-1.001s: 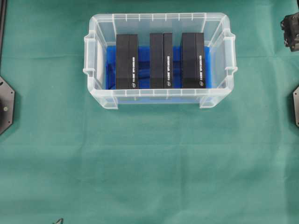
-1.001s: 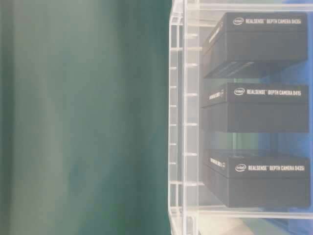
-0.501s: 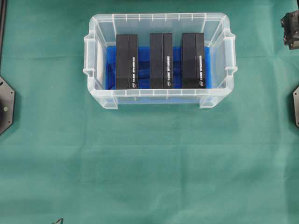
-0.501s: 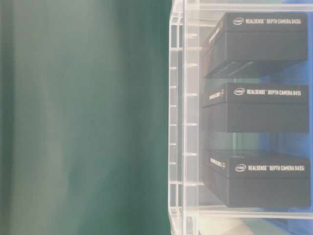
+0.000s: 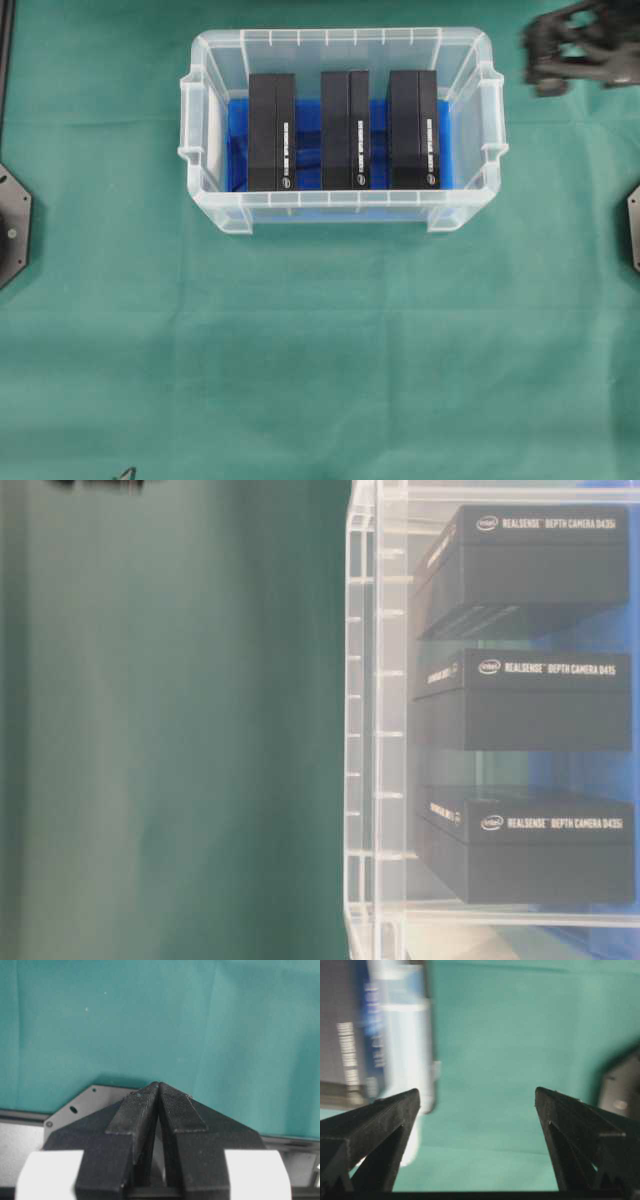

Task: Take the box out of the case with the right arm.
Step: 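Move the open right gripper over the middle black box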

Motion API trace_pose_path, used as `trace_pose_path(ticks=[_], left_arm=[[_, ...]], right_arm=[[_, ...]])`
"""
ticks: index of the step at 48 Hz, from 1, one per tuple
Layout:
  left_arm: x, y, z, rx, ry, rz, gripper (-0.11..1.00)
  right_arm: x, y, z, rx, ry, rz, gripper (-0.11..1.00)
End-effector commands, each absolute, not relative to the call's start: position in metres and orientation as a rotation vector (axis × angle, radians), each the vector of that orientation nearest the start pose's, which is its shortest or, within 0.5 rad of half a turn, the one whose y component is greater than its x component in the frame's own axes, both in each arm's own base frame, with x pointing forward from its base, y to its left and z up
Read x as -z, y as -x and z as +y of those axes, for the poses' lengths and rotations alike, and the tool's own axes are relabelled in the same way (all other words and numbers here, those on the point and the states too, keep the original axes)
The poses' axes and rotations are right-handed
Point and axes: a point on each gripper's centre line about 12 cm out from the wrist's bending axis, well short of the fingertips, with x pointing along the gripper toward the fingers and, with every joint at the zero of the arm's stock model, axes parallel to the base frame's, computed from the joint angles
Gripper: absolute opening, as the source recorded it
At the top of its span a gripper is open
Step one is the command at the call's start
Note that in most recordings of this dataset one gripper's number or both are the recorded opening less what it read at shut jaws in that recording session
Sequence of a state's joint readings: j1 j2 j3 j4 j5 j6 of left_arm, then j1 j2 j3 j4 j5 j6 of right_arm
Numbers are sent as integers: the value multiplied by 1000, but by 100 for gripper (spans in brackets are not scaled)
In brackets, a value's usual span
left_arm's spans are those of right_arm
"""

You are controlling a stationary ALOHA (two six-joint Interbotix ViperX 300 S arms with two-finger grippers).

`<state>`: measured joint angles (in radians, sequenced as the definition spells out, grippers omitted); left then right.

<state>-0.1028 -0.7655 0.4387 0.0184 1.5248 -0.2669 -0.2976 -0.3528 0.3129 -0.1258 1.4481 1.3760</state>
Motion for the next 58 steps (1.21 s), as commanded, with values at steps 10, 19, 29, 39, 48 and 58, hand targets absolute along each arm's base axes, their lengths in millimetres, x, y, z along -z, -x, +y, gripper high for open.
trace_pose_path(ticks=[10, 19, 29, 39, 48, 58], left_arm=[[-377, -162, -15, -81, 160, 1172, 0], [-378, -161, -15, -81, 160, 1169, 0], [-378, -161, -15, -81, 160, 1169, 0], [-378, -160, -14, -83, 161, 1175, 0], [-377, -158, -14, -84, 160, 1192, 0], [-377, -158, -14, -88, 162, 1193, 0]], right_arm=[[-336, -334, -97, 1197, -1188, 941, 95], [-334, -373, -97, 1171, -1175, 943, 95], [-335, -409, -96, 1118, -1169, 916, 95], [-332, -432, -99, 1076, -1143, 913, 95], [-333, -445, -100, 1045, -1122, 915, 95], [-330, -447, -100, 1046, -1122, 922, 95]])
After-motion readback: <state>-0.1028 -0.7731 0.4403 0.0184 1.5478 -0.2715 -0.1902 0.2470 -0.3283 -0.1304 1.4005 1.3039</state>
